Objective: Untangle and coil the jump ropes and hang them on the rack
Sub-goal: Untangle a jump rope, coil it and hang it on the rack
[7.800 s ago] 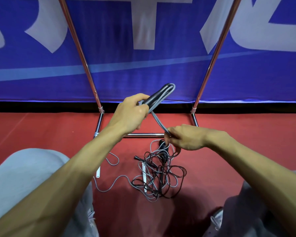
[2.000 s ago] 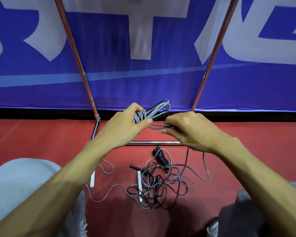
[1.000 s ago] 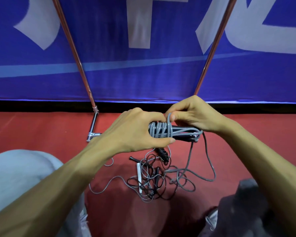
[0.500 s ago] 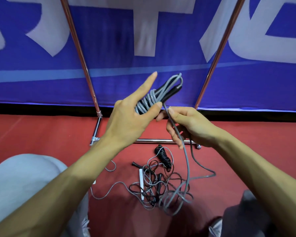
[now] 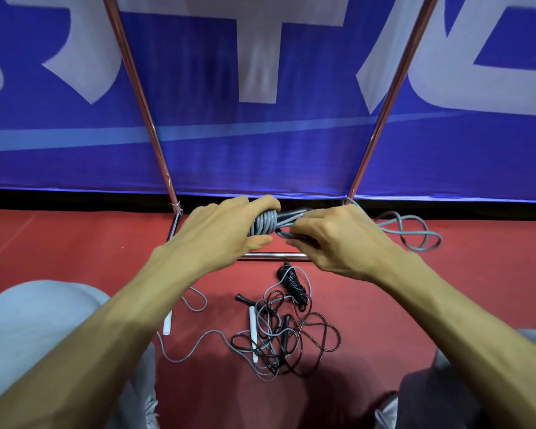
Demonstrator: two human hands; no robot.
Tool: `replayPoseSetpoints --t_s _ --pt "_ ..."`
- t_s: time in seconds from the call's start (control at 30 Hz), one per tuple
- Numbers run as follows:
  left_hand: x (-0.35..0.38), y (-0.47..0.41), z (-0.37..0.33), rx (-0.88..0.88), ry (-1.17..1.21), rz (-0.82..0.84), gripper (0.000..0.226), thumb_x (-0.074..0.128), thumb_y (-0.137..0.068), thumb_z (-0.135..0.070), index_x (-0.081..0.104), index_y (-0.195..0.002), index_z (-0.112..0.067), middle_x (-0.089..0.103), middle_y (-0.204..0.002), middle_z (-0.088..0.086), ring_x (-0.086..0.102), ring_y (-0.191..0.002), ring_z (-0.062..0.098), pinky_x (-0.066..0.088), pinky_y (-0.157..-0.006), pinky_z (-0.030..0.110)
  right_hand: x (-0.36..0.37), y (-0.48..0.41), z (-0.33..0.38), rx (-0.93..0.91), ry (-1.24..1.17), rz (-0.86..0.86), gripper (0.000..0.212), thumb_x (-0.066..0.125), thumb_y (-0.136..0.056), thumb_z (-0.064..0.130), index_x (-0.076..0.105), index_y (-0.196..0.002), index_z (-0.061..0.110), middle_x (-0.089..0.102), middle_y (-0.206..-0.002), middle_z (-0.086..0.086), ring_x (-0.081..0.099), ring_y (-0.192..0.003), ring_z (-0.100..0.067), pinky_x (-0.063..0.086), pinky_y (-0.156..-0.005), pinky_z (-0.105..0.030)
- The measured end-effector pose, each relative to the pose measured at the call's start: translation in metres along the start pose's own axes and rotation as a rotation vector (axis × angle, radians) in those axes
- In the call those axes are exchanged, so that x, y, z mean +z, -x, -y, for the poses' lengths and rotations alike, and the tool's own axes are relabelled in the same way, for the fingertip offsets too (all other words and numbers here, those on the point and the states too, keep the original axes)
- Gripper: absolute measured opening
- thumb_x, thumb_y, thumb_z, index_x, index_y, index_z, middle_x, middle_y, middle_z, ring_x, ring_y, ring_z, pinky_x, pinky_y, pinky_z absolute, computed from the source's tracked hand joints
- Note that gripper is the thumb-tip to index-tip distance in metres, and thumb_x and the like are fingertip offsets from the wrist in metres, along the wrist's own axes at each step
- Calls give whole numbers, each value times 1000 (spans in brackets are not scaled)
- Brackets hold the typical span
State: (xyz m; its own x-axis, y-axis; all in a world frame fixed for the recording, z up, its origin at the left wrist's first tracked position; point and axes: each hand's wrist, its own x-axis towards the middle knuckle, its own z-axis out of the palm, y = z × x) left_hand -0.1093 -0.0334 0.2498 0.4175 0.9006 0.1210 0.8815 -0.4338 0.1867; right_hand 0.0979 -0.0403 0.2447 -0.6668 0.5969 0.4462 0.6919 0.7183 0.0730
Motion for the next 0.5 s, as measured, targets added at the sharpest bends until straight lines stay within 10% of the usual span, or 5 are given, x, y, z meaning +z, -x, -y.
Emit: replayPoseSetpoints --t_s 0.23,0.5 --pt "-2 -1 -11 49 -69 -64 63 53 -69 -82 43 -120 -46 63 -104 -9 61 -98 22 40 -70 32 -11 1 -3 34 -40 -282 23 72 -81 34 68 -78 11 57 -67 0 51 -50 -24 36 -35 -31" --pt "-9 4 -12 230 -32 -106 47 47 -73 -79 61 -101 -43 63 -69 -3 52 -64 19 38 -55 29 -12 5 -12 26 -27 -225 29 66 -83 44 70 -81 15 59 -75 2 51 -53 -23 35 -37 -28"
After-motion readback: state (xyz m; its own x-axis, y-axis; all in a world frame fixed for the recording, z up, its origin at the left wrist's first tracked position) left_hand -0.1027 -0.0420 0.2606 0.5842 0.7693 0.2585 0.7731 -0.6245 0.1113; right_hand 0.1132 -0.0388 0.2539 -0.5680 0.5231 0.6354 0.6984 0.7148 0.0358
